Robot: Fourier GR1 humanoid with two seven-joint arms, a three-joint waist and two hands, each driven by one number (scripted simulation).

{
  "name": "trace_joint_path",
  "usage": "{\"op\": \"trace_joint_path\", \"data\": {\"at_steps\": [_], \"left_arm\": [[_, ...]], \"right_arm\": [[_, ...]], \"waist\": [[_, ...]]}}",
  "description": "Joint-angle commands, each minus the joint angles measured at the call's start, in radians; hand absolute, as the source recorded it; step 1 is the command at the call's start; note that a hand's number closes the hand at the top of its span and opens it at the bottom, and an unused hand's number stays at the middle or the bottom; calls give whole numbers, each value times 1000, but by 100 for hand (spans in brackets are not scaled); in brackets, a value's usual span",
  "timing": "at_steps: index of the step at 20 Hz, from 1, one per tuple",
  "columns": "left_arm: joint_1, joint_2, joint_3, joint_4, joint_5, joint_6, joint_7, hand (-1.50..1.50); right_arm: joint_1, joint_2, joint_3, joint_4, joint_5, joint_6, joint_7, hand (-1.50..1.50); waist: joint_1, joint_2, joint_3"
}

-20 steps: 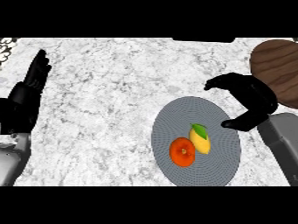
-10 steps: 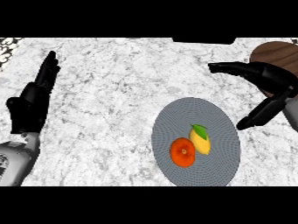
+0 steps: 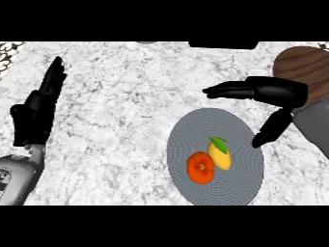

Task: Pick the lemon from the placemat and place it in the bowl

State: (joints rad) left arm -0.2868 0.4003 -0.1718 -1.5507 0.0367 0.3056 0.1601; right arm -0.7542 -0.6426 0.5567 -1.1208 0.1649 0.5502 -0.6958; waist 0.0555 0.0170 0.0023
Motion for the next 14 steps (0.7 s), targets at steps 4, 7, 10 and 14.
{"op": "trace_joint_path", "data": {"at_steps": [4, 7, 10, 14], "left_arm": [[54, -14, 10, 31, -5, -8, -74, 0], [59, 13, 28, -2, -9, -17, -24, 0], [40, 13, 47, -25, -1, -20, 19, 0], [37, 12, 80, 27, 4, -50, -41, 0]], "right_arm": [[-50, 7, 188, 56, 158, 69, -224, -150], [-58, 70, 246, 53, 199, 17, -181, -150], [-55, 53, 300, 62, 266, -22, -186, -150], [-54, 99, 345, 113, 359, -96, -149, -150]], "waist": [[-13, -4, -2], [-22, -12, -2], [-36, -14, -2], [-43, -14, -3]]}}
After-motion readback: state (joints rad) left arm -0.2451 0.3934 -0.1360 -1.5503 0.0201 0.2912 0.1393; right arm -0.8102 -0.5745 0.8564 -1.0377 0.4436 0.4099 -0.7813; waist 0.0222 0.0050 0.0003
